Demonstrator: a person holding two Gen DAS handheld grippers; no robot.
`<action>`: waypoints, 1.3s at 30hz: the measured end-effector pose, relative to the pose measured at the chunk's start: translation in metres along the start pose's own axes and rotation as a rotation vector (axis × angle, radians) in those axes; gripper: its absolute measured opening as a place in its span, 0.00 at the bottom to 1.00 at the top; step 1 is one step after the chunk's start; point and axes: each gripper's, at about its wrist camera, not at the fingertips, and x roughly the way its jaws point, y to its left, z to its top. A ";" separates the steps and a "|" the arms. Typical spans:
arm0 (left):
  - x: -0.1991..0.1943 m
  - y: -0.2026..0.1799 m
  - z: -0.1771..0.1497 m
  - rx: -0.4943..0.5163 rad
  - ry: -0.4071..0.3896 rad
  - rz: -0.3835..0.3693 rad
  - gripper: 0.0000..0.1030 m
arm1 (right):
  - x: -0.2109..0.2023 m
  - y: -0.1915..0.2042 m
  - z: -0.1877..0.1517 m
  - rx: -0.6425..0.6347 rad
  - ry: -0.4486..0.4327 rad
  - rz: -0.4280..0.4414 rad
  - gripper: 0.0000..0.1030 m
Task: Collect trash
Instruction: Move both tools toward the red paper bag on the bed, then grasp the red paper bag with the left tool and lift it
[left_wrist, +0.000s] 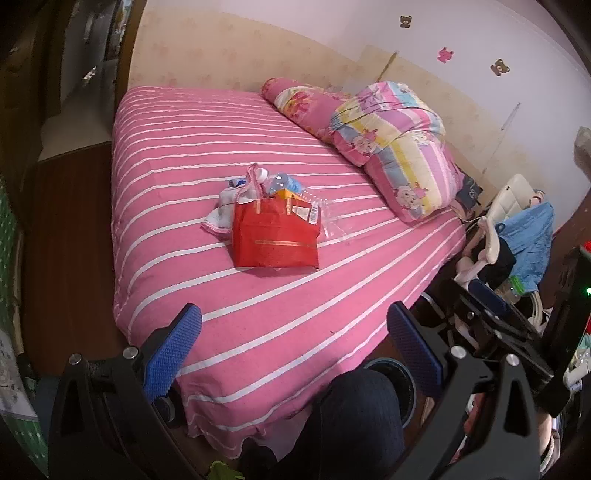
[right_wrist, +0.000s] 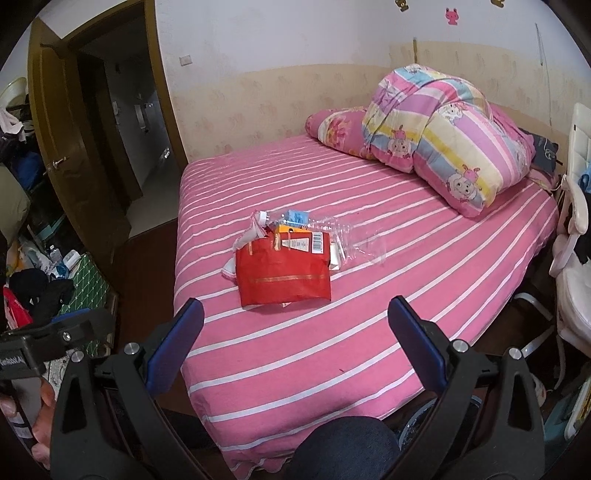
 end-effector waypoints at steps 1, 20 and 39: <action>0.002 0.001 0.001 -0.007 0.008 -0.001 0.95 | 0.003 -0.002 -0.001 0.003 0.007 0.000 0.95; 0.110 0.025 0.024 -0.028 0.119 0.012 0.95 | 0.093 -0.049 -0.009 0.058 0.132 0.039 0.95; 0.269 0.089 0.059 -0.051 0.198 -0.048 0.95 | 0.221 -0.037 0.012 0.008 0.261 0.022 0.95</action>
